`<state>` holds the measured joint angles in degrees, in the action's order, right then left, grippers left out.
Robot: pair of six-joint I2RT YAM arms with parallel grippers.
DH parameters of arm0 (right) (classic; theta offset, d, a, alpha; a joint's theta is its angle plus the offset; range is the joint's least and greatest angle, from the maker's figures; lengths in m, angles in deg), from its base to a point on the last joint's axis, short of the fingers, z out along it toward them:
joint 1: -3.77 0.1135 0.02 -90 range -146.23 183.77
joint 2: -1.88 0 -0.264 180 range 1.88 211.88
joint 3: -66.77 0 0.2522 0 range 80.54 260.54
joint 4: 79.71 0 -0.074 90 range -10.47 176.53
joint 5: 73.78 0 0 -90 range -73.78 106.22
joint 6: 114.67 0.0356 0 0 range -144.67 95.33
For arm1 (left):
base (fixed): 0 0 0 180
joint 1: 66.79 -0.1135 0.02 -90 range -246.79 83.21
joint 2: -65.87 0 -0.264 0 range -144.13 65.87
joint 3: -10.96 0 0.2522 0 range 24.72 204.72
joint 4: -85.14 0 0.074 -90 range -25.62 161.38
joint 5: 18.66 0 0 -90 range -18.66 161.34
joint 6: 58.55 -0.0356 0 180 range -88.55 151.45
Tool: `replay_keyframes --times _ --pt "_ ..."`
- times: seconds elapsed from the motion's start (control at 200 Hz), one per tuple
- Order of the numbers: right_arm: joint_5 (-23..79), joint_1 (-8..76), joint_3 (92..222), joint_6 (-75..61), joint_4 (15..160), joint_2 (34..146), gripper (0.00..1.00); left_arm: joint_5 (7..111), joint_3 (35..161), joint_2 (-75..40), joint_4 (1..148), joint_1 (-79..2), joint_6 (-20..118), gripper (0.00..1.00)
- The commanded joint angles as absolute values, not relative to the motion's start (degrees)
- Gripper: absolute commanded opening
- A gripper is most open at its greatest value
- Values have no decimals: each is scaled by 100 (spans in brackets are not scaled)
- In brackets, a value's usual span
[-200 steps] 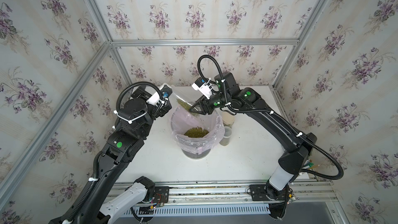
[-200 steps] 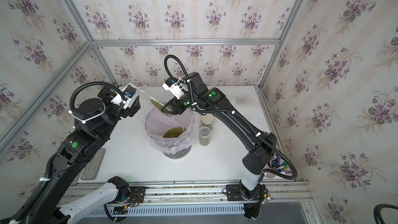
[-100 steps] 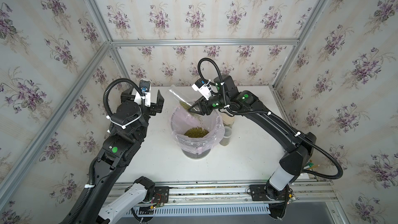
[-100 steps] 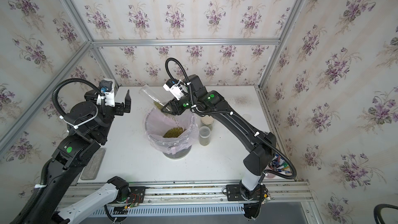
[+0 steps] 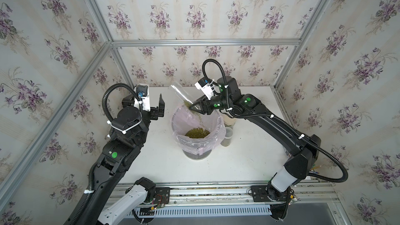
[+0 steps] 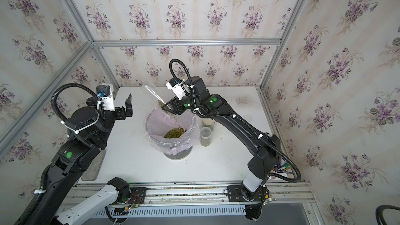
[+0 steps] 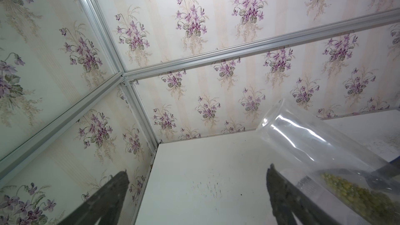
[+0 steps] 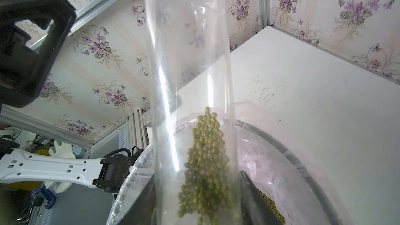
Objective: Empty moldy mung beans from jars
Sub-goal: Pour the moldy mung beans from the jar into the trash bin.
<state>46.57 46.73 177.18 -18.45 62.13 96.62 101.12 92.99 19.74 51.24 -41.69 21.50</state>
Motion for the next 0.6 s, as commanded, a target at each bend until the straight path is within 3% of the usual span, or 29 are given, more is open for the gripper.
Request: replay_keyframes --times 0.0,0.595 --pt "4541 4683 17550 -1676 6827 9514 30 10191 9279 1992 5216 -4175 2280 100" --pt "4501 4743 16625 -1478 7911 9109 29 10351 9222 1958 5178 -4179 2402 100"
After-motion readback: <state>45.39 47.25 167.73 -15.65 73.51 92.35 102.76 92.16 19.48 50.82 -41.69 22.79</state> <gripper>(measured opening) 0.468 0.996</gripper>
